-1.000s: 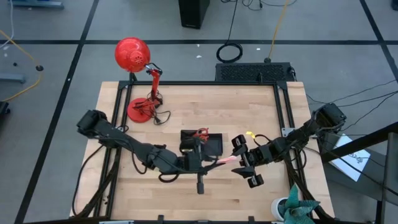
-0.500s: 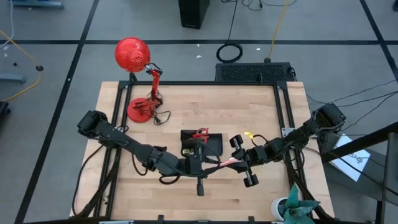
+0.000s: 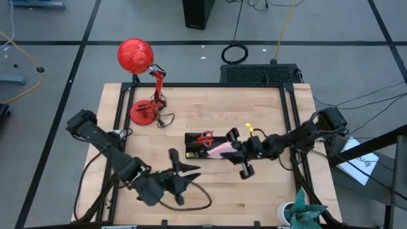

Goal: Pick and place office supplies into organizer
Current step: Put the sticky note into the desk organizer

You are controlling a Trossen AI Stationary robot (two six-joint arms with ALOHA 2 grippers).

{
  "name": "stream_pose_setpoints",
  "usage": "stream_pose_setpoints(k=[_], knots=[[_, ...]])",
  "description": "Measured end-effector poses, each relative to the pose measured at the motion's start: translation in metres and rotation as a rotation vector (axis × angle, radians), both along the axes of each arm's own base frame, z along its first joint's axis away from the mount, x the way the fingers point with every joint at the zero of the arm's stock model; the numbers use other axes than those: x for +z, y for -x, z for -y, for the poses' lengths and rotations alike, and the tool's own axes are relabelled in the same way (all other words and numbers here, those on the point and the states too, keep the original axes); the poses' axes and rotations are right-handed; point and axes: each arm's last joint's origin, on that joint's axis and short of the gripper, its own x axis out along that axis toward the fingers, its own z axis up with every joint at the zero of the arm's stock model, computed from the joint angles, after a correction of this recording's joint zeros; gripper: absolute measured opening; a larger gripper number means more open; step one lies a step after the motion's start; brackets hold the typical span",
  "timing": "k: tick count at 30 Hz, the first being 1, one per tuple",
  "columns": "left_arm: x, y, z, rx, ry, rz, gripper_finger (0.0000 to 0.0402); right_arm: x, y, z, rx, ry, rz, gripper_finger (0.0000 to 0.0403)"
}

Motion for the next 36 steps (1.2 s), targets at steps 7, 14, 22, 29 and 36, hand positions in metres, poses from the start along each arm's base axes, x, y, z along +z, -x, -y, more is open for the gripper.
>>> stream_pose_setpoints(k=[7, 14, 22, 29, 36], knots=[[0.001, 0.029, 0.000, 0.022, 0.045, -0.079, 0.0115, -0.022, -0.044, -0.008, -0.036, -0.176, -0.094, 0.0002], [-0.010, 0.045, 0.008, 0.016, 0.034, -0.158, 0.0115, -0.048, -0.061, -0.024, -0.164, -0.286, -0.177, 0.0001], [-0.012, 0.061, 0.022, -0.022, 0.064, -0.165, 0.0115, -0.052, -0.053, -0.046, -0.220, -0.237, -0.200, 0.0001], [-0.012, 0.076, 0.036, -0.068, 0.094, -0.166, 0.0115, -0.047, -0.033, -0.062, -0.311, -0.174, -0.313, 0.0001], [-0.012, 0.084, 0.043, -0.097, 0.095, -0.168, 0.0115, -0.063, -0.013, -0.049, -0.220, -0.326, -0.638, 0.0001]])
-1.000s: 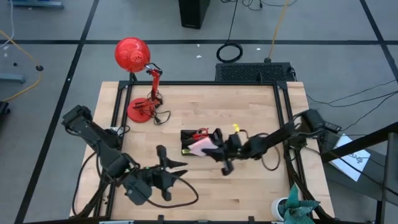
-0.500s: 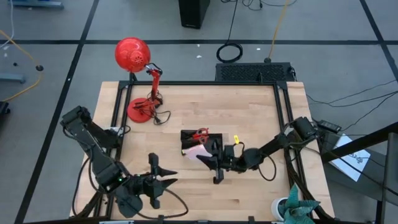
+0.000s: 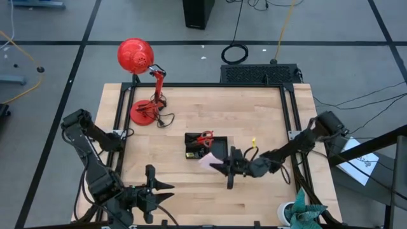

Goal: Pick and place office supplies into organizer
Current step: Put the sticky note into the desk organizer

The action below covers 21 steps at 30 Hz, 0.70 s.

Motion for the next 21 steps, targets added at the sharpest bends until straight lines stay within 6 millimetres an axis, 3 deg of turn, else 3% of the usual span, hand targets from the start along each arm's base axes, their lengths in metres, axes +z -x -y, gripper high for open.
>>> stream_pose_setpoints(k=[11, 21], knots=[[-0.003, 0.005, -0.001, -0.005, -0.022, -0.035, 0.0115, -0.010, 0.013, 0.047, 0.219, -0.326, -0.241, 0.0001], [-0.005, 0.011, 0.002, -0.016, -0.024, -0.048, 0.0115, -0.026, 0.007, 0.094, 0.297, -0.433, -0.457, 0.0002]])
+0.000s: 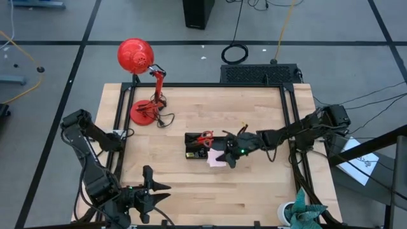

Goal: Pick and place office supplies into organizer
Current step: Put the sticky note into the desk organizer

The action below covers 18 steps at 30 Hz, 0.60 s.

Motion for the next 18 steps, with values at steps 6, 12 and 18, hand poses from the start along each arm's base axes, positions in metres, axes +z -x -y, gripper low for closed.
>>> stream_pose_setpoints(k=[6, 12, 18], knots=[[0.000, 0.000, 0.000, 0.003, 0.005, 0.001, 0.0115, -0.006, 0.001, 0.017, 0.044, -0.002, -0.071, 0.0002], [0.000, 0.000, 0.000, 0.001, 0.002, 0.000, 0.0115, -0.008, 0.001, 0.035, 0.014, 0.046, -0.081, 0.0002], [0.000, 0.000, 0.000, 0.002, 0.001, -0.002, 0.0115, -0.010, 0.003, 0.052, 0.022, 0.060, -0.091, 0.0002]])
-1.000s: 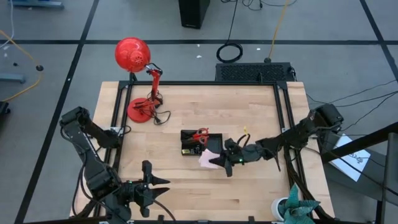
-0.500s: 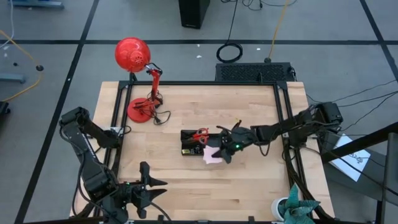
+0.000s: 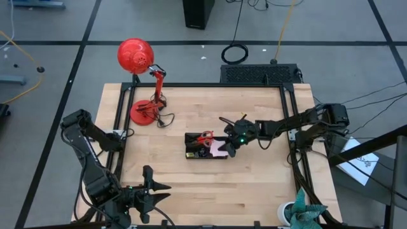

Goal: Pick and place office supplies into organizer
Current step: Put the sticky note into the desk organizer

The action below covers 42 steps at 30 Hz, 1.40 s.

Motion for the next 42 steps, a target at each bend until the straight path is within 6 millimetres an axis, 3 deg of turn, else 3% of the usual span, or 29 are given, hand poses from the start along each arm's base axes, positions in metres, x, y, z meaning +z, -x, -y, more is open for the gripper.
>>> stream_pose_setpoints(k=[11, 26, 32, 42], knots=[[-0.001, 0.000, -0.001, -0.002, -0.008, -0.007, 0.0115, -0.007, 0.006, 0.020, 0.060, 0.099, -0.043, 0.0004], [-0.001, 0.001, -0.002, 0.003, -0.013, -0.014, 0.0115, -0.003, 0.003, 0.017, 0.117, 0.260, 0.037, 0.0004], [-0.002, 0.001, -0.001, 0.012, 0.005, -0.013, 0.0115, -0.009, 0.001, 0.017, 0.145, 0.281, 0.027, 0.0004], [-0.020, 0.001, -0.005, 0.029, -0.015, -0.045, 0.0115, -0.030, -0.009, 0.013, 0.223, 0.294, 0.064, 0.0004]])
